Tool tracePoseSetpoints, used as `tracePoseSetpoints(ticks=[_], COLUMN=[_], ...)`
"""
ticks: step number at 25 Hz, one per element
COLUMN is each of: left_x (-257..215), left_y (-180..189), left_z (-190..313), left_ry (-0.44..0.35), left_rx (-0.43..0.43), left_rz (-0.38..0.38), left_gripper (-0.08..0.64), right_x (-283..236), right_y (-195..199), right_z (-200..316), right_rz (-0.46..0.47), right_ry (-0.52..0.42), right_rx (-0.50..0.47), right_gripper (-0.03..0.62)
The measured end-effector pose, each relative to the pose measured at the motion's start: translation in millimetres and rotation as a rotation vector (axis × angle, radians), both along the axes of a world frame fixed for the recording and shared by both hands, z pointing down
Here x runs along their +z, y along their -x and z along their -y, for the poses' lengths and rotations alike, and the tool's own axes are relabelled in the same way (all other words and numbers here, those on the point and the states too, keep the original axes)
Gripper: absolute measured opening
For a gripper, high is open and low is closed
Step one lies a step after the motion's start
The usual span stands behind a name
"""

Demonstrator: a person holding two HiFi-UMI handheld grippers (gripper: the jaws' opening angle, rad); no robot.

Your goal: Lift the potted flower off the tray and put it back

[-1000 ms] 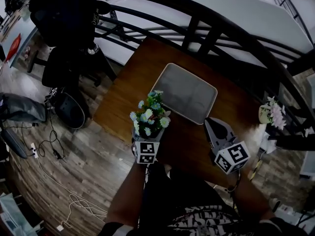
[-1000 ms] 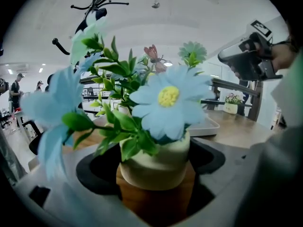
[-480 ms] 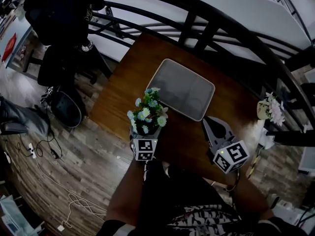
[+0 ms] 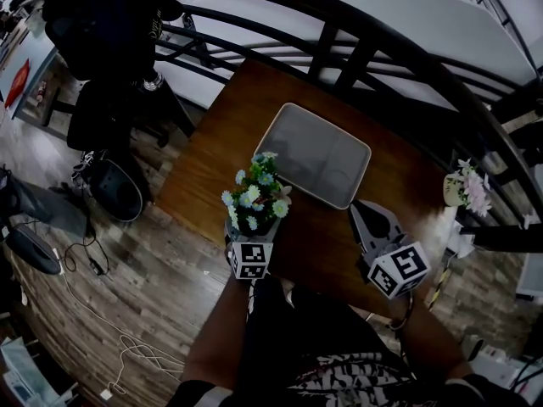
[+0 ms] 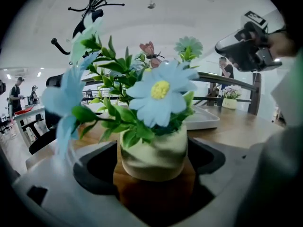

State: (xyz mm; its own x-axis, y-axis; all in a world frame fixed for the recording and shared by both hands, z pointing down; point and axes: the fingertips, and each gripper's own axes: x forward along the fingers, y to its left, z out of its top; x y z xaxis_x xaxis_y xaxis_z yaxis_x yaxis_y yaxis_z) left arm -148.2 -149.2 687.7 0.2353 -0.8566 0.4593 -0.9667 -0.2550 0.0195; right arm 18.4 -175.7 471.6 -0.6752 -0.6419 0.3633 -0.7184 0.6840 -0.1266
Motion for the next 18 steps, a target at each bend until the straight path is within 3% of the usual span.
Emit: tracePoseSetpoints(ticks=[9,15,16,18], left_x=[-25,-24,-24,-30], left_y=[16,10,11,16], left_z=[-40,-73,-78,-84], left_ry=[0.019,0.072,0.078,0.074], left_rx=[-0.06,-0.032,-0.039,-0.061], left_rz=[-0.058,-0.043,-0.036,-0.023], left_gripper=[0.466,0.465,0.432,0.185], right_x=[-9,-4,-3,-2], right_y=[6,8,9,11], right_z=[-5,-10,-12,-16], right_rz=[0.007,0.01,0.015,0.027], right_ry=[-0.001,0.005,0.008,0.014], right_rx=[-0.012,-0.031,-0.034,-0.041], right_gripper=[-0.002,-0.002,-0.002,-0.002])
